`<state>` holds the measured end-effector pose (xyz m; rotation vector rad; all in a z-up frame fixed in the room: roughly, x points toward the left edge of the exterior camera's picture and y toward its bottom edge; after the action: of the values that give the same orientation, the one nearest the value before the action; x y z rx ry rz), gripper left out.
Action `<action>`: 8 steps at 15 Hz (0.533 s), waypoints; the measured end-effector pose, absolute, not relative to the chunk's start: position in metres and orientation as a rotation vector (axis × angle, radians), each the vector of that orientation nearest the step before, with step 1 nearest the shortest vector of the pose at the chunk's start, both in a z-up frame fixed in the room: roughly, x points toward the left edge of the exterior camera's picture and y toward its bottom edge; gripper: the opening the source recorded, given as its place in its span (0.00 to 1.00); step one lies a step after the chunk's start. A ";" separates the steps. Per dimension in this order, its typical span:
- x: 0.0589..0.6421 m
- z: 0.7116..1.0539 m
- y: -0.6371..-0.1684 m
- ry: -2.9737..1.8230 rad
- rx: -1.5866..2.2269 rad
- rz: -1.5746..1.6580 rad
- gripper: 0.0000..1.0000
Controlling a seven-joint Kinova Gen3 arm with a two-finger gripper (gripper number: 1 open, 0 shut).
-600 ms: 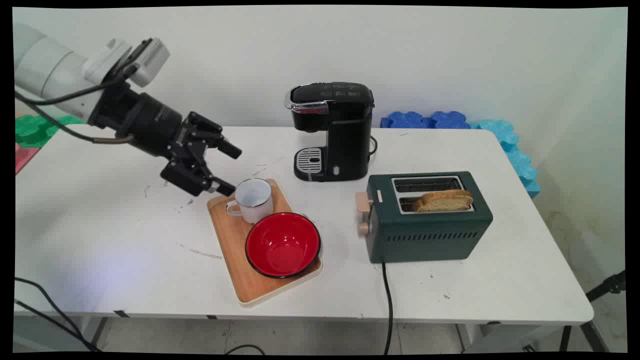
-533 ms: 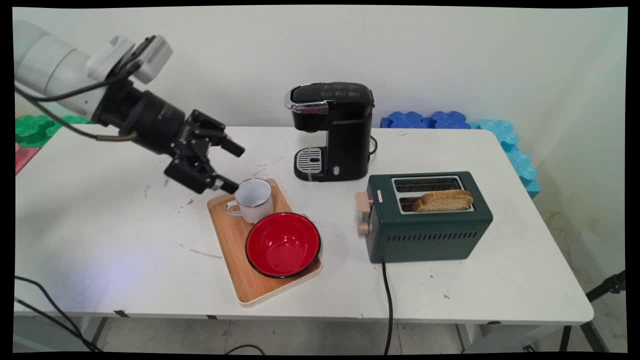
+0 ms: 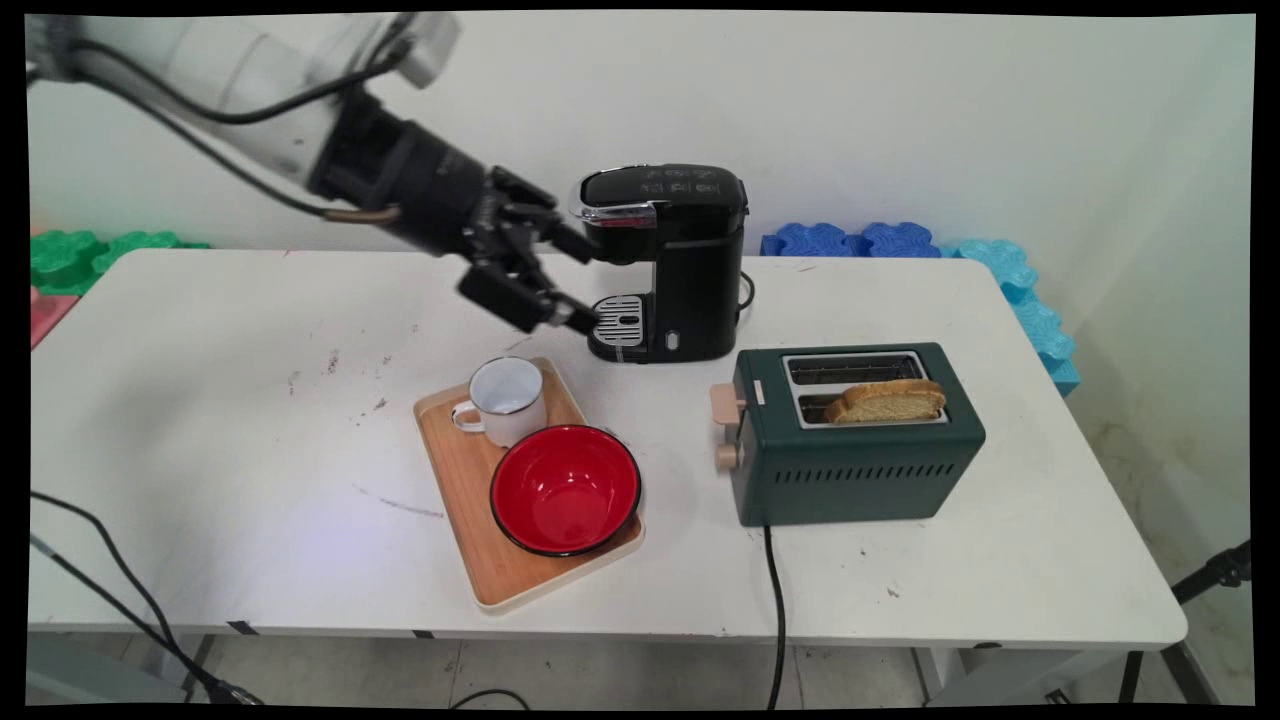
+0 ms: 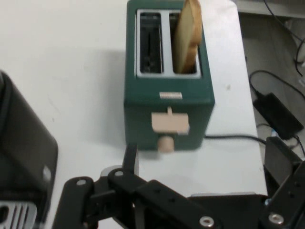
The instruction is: Press the toaster switch
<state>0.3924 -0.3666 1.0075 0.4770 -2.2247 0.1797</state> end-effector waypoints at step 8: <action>0.337 0.981 -0.400 -2.253 0.454 0.189 0.00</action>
<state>0.3366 -0.4000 0.9815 0.4540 -2.2527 0.1885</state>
